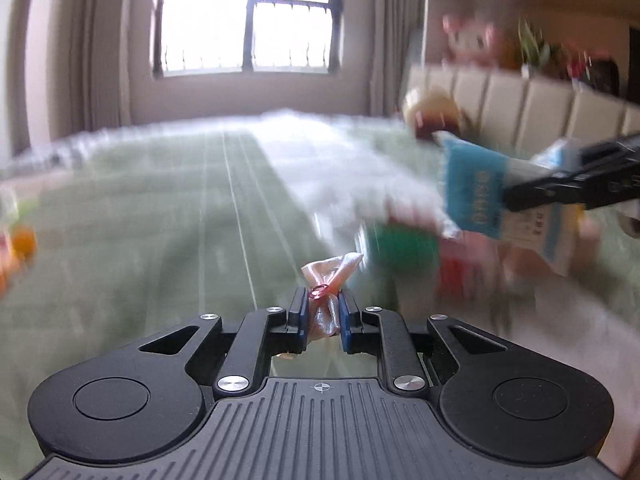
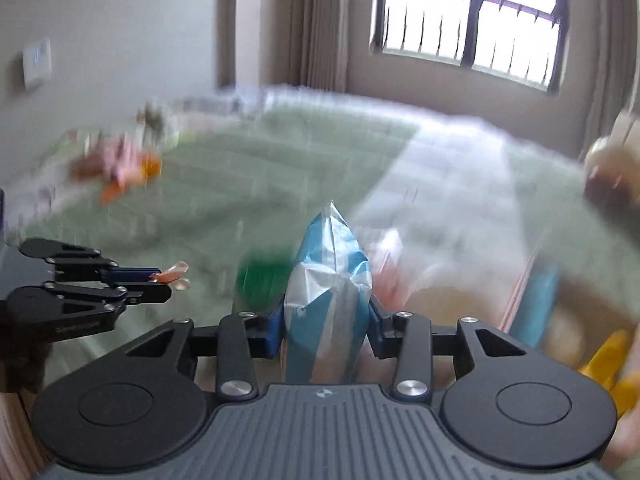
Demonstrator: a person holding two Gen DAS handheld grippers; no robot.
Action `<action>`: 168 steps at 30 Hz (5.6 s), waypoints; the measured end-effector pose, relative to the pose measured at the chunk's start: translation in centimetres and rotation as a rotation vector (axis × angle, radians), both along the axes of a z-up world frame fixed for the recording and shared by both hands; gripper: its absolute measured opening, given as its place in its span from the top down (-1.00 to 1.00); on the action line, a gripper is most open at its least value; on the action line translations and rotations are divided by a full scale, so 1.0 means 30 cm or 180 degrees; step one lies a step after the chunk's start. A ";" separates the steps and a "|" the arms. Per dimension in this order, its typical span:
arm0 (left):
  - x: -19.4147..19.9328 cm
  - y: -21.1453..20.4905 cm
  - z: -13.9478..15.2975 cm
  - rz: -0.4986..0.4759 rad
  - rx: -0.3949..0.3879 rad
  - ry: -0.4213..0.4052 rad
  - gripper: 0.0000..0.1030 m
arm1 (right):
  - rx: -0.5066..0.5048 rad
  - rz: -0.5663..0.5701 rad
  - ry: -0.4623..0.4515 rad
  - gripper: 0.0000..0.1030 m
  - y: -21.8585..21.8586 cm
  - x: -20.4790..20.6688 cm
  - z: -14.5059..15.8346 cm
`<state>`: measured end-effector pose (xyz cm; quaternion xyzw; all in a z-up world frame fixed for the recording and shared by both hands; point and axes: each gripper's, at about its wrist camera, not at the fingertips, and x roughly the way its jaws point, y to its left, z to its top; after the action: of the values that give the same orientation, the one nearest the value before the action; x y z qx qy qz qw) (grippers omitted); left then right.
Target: Organize soft objects
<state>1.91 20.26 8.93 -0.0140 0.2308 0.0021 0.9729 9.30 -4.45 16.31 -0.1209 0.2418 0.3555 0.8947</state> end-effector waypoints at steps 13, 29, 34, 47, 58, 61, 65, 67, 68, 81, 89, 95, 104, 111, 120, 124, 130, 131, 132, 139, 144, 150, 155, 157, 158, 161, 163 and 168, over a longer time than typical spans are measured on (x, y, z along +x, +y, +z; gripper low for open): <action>0.442 -0.379 0.452 -0.0768 -0.0457 -0.0482 0.65 | 0.0321 -0.1034 -0.0776 0.22 -0.527 0.180 0.357; 0.750 -0.759 0.023 -0.1009 -0.0928 0.0660 0.55 | 0.0298 -0.1221 -0.0102 0.22 -0.736 0.422 -0.016; 0.611 -0.669 0.088 -0.1130 -0.1059 0.0448 0.55 | -0.0275 -0.0991 -0.0484 0.22 -0.642 0.551 -0.091; 0.236 -0.327 -0.080 -0.0066 -0.1260 0.0545 0.55 | -0.0550 -0.1034 0.0652 0.19 -0.511 0.675 -0.293; 0.017 -0.130 -0.087 0.0386 -0.1348 0.0356 0.55 | -0.0327 -0.1646 0.1225 0.03 -0.564 0.642 -0.212; -0.017 -0.118 -0.096 0.0561 -0.1037 0.0250 0.55 | -0.0551 -0.1611 0.0749 -0.02 -0.519 0.527 -0.164; -0.031 -0.082 -0.115 0.0693 -0.0963 0.0242 0.55 | -0.0668 -0.1366 0.0121 -0.08 -0.432 0.329 -0.123; -0.026 -0.076 -0.125 0.0670 -0.1031 0.0278 0.55 | -0.0625 -0.1078 -0.0079 -0.12 -0.370 0.225 -0.116; -0.023 -0.078 -0.129 0.0647 -0.1040 0.0303 0.55 | -0.0601 -0.0938 -0.0130 -0.15 -0.342 0.184 -0.112; -0.005 -0.131 -0.185 0.0094 -0.1385 0.0529 0.55 | -0.1638 0.0488 -0.0887 -0.14 0.193 -0.051 -0.344; 0.145 -0.162 -0.258 -0.0040 -0.1403 0.0758 0.56 | -0.1986 0.0441 -0.0919 -0.14 0.356 0.048 -0.459; 0.137 -0.061 -0.262 0.0277 -0.1627 0.0664 0.44 | -0.1609 0.0387 -0.0443 0.59 0.306 0.025 -0.439; 0.008 0.017 -0.181 0.0472 -0.1719 0.0416 0.45 | 0.0843 0.0111 0.1726 0.59 -0.089 0.037 -0.354; -0.033 -0.079 -0.121 0.0482 -0.1308 0.0522 0.45 | 0.0770 -0.0336 0.1346 0.06 -0.288 -0.084 -0.429; -0.040 -0.165 -0.093 0.0479 -0.1082 0.0558 0.45 | 0.0702 0.0147 0.1361 -0.10 -0.198 -0.209 -0.450; -0.075 -0.188 -0.049 0.0463 -0.0808 0.0527 0.45 | 0.0698 0.0706 0.1284 -0.09 -0.114 -0.288 -0.451; -0.091 -0.298 -0.049 0.0136 -0.0269 0.0543 0.45 | 0.0445 -0.0126 0.0499 -0.12 -0.295 -0.243 -0.386; -0.083 -0.334 -0.057 0.0027 -0.0154 0.0580 0.45 | 0.0422 -0.0323 0.0403 -0.18 -0.329 -0.226 -0.385; -0.074 -0.370 -0.068 -0.0071 -0.0040 0.0629 0.45 | 0.0395 -0.0569 0.0301 -0.24 -0.369 -0.201 -0.393; -0.026 -0.572 -0.192 -0.0418 0.0711 0.0988 0.00 | 0.0479 -0.1403 0.0615 -0.29 -0.557 -0.070 -0.483; -0.020 -0.567 -0.198 -0.0504 0.0455 0.0988 -0.46 | 0.0367 -0.1308 0.0524 -0.43 -0.556 -0.088 -0.476; -0.020 -0.513 -0.157 -0.0075 0.0502 0.0814 -0.38 | 0.0212 -0.1247 0.0463 -0.50 -0.500 -0.113 -0.493; 0.017 -0.442 -0.191 0.0091 0.0127 0.1017 -0.38 | 0.0136 -0.1137 0.0504 -0.67 -0.450 -0.084 -0.510; 0.025 -0.429 -0.203 0.0068 -0.0022 0.1038 -0.38 | 0.0070 -0.1049 0.0544 -0.77 -0.442 -0.080 -0.513; 0.026 -0.427 -0.209 0.0043 -0.0042 0.1031 -0.38 | 0.0048 -0.1018 0.0580 -0.84 -0.437 -0.077 -0.514; 0.019 -0.426 -0.217 0.0005 -0.0012 0.0972 -0.33 | 0.0038 -0.0931 0.0732 -0.99 -0.438 -0.066 -0.513; 0.013 -0.423 -0.224 0.0039 -0.0040 0.0967 -0.27 | -0.0025 -0.0926 0.0771 -1.00 -0.428 -0.059 -0.512; -0.015 -0.401 -0.225 -0.0062 -0.0192 0.0942 -0.20 | -0.0238 -0.0954 0.0664 -1.00 -0.386 -0.071 -0.514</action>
<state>1.46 8.21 2.17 -0.0405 0.3718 -0.0121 0.9274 7.17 -16.04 0.89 -0.0791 0.3616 0.2195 0.9027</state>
